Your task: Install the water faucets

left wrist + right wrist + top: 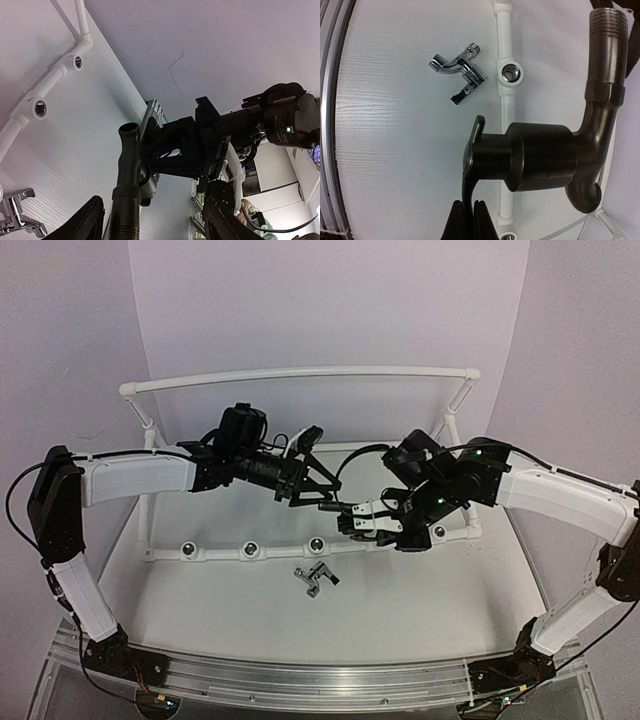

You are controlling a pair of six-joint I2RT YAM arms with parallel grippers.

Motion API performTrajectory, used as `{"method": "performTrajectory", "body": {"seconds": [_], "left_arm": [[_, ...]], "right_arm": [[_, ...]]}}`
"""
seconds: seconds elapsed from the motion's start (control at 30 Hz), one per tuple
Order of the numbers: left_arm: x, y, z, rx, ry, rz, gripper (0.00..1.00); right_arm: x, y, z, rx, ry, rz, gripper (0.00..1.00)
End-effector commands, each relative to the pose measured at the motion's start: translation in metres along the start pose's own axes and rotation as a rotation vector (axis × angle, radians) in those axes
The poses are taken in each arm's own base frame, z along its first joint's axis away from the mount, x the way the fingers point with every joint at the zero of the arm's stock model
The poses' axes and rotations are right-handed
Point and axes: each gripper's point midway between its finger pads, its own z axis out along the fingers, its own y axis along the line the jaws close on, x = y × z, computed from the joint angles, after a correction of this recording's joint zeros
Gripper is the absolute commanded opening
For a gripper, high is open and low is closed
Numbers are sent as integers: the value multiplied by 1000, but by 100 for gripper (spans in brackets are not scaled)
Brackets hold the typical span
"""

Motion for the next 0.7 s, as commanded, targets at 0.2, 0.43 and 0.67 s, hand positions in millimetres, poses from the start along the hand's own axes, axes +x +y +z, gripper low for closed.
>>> {"method": "performTrajectory", "body": {"seconds": [0.2,0.43,0.67], "left_arm": [[11,0,4,38,40,-4,58],[13,-1,6,64,59,-2,47],[13,0,7,61,60,-8,44]], "right_arm": [[-13,-22,-15,83,-35,28,0],[-13,-26,-15,99,-25,29,0],[-19,-26,-19,93,-55,27,0]]}}
